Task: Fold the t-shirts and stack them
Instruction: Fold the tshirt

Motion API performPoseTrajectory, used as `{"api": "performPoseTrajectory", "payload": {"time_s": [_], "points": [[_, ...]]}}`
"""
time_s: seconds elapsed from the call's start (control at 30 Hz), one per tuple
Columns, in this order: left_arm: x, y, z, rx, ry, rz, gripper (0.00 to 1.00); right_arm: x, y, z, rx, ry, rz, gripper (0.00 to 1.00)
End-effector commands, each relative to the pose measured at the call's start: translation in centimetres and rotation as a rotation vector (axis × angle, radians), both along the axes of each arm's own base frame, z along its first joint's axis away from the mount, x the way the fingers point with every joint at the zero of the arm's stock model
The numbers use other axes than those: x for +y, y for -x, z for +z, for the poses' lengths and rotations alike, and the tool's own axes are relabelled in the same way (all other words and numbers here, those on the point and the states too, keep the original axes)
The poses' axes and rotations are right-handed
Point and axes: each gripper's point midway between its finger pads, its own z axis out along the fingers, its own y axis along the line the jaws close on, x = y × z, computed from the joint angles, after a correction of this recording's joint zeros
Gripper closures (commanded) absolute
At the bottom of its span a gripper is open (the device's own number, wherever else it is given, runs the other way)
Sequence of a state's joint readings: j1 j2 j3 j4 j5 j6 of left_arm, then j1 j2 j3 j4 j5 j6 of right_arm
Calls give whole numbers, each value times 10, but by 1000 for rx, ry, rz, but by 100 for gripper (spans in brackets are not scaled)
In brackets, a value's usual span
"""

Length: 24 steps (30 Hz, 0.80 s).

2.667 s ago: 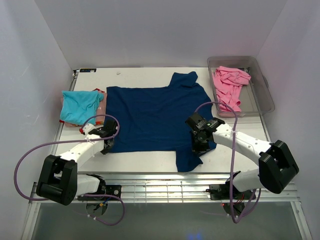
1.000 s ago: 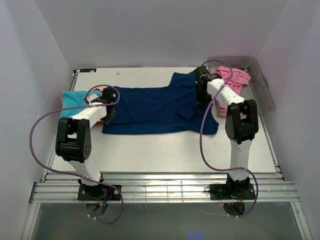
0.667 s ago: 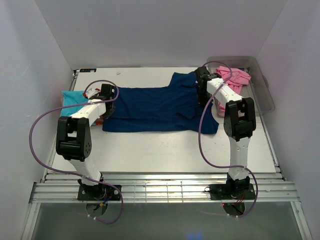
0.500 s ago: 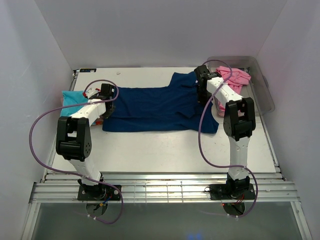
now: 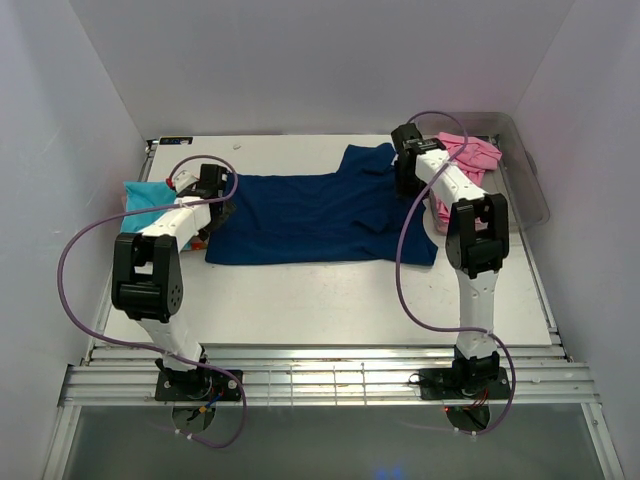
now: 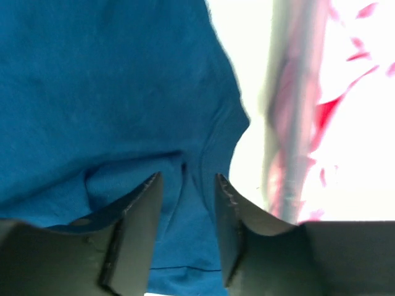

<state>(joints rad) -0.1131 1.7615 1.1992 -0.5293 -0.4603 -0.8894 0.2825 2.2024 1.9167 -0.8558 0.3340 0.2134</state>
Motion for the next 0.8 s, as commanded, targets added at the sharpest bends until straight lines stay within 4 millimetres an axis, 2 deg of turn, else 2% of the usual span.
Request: {"api": "performPoseTrajectory", "payload": {"time_s": [0.0,0.07,0.1,0.17,0.2,0.23,0.27,0.3,0.33,0.37,0.4,0.43,0.47,0.53,0.57,0.67,0.77], "points": [[10,-26,72,-182,-55,-4,17,-7,-25,63,-184,1,-7,53],[11,-27,87,-214,-61,-8,16,-3,-26,77,-238,-29,6,50],[10,-26,98,-241,-53,-11,15,0,-14,84,-246,-44,21,48],[-1,-24,104,-263,-16,-36,16,15,-4,85,-247,-120,70,47],[-10,-24,105,-270,12,-61,21,25,5,91,-252,-148,98,47],[-17,-22,108,-281,27,-79,26,29,18,75,-204,-161,116,48],[-35,-19,103,-271,39,-122,31,41,26,70,-178,-211,150,49],[-45,-17,100,-268,48,-153,40,48,33,64,-154,-235,167,50],[-59,-16,97,-270,65,-188,59,53,45,53,-112,-259,172,52],[-82,-11,89,-254,76,-245,65,61,52,47,-85,-298,189,53],[-94,-9,84,-249,87,-278,72,67,53,43,-87,-311,199,53],[-113,-9,81,-250,123,-332,74,70,57,38,-76,-320,198,53],[-133,-6,70,-225,138,-384,72,72,61,31,-57,-325,200,53],[-164,-4,64,-218,183,-477,64,74,61,24,-46,-330,197,53],[-183,-1,55,-205,202,-538,57,81,63,24,-33,-364,210,53],[-222,0,54,-233,249,-659,45,86,64,15,-10,-363,219,53],[-244,-6,45,-216,248,-713,42,89,62,7,4,-356,222,53]]}}
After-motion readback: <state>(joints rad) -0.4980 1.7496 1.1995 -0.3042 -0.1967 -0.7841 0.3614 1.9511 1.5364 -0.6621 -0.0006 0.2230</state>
